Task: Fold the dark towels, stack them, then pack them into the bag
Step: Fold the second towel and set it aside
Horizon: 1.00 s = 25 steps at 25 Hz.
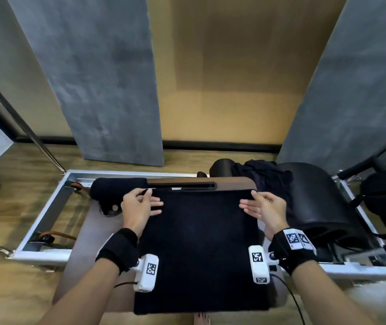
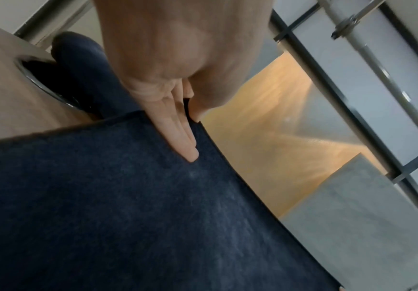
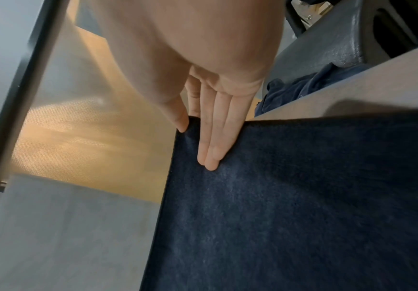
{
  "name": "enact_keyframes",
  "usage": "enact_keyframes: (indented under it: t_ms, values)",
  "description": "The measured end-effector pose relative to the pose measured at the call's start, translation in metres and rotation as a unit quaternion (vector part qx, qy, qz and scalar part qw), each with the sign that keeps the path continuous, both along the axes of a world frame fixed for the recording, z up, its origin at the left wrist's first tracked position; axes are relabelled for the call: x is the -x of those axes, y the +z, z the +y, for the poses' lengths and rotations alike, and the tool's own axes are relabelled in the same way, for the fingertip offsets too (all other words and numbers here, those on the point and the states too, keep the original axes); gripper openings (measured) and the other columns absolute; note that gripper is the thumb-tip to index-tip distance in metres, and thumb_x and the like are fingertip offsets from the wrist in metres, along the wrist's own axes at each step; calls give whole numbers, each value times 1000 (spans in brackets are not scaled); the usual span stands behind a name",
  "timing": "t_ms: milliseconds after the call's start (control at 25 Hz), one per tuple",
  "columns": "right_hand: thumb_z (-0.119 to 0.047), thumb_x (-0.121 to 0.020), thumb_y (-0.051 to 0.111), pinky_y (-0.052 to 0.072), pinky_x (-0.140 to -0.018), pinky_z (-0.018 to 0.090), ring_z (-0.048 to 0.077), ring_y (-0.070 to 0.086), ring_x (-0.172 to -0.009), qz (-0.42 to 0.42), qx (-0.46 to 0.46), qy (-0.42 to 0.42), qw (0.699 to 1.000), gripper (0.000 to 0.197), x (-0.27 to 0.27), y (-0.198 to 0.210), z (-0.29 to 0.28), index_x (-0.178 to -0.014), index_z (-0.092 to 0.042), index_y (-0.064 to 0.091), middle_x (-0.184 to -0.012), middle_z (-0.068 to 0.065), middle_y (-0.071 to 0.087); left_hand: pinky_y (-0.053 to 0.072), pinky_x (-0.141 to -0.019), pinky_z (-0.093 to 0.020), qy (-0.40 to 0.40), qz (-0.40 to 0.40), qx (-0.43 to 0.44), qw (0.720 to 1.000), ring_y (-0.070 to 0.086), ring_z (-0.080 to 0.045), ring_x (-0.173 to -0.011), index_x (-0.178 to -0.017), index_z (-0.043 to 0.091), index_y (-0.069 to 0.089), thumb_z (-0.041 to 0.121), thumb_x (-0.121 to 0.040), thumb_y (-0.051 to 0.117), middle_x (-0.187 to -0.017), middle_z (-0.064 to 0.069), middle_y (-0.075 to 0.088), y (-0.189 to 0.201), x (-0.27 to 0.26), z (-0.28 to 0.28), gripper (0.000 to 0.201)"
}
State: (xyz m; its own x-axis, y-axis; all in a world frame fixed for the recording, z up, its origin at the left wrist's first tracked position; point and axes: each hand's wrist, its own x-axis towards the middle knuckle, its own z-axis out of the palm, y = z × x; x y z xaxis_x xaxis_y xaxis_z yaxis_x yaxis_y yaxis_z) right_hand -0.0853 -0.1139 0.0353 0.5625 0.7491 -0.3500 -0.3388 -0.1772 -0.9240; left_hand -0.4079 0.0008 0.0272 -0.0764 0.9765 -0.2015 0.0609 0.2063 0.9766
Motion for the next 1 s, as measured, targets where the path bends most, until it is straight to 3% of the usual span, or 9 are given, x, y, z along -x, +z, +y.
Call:
enact_keyframes:
  t_ms: [200,320,440,520,600,720,800,880,1000]
  values:
    - [-14,-103,64,66,-78,42,41,78,-85,-8,30,-2,1000,15,-27,-15,78,-105,1,61,-91,31,75,65,-58,-32,37,13,-2,999,78,-24,-70,-116,-4,58,9,-110,54,-94,-31,72,-20,-30,71,15]
    - [-9,-105,59,61,-81,45,46,73,-91,9,81,22,996,9,-30,-25,106,-108,-1,57,-104,37,71,66,-65,-40,41,30,36,998,77,-33,-82,-123,4,53,2,-110,46,-113,-33,66,-32,-46,86,15]
    - [0,-105,55,58,-82,47,46,69,-90,-3,99,16,995,18,-26,-34,104,-122,-1,56,-108,36,68,66,-69,-36,15,38,39,998,76,-24,-97,-155,17,34,0,-109,44,-122,-13,61,-40,-51,73,50]
    - [5,-103,53,61,-79,47,45,71,-87,-23,77,2,997,26,-25,-35,91,-128,-3,55,-104,32,71,66,-70,-30,-10,58,-2,998,75,-16,-100,-157,18,33,4,-109,49,-119,-5,63,-44,-47,57,53]
    - [3,-103,54,63,-71,41,42,73,-83,-43,56,6,997,23,-17,-32,70,-124,-4,59,-98,28,74,65,-72,-31,-30,99,-35,994,75,-14,-98,-147,14,46,9,-108,54,-114,-5,66,-48,-38,36,40]
    - [-6,-104,58,62,-64,38,39,73,-74,-56,52,36,996,12,4,-31,30,-113,-4,66,-90,27,75,61,-72,-35,-71,150,-69,984,74,-11,-82,-113,17,67,12,-106,58,-93,-2,74,-53,-19,-8,12]
    - [-12,-104,61,60,-60,36,35,73,-68,-78,70,76,992,10,21,-36,1,-107,-4,68,-87,25,76,60,-73,-35,-109,189,-69,974,72,-14,-75,-97,20,71,15,-104,61,-81,-1,74,-58,-3,-39,13]
    - [-14,-103,62,58,-52,32,28,71,-58,-110,95,118,982,12,35,-44,-29,-105,-3,68,-80,19,76,59,-75,-36,-141,228,-62,961,71,-18,-75,-92,21,71,19,-102,65,-79,-1,73,-63,12,-68,12]
    - [-12,-100,65,45,-38,25,20,58,-40,-180,132,159,962,9,52,-52,-83,-99,-4,69,-66,14,74,55,-72,-35,-168,282,-63,943,65,-12,-70,-87,21,69,25,-98,71,-74,2,68,-64,34,-115,13]
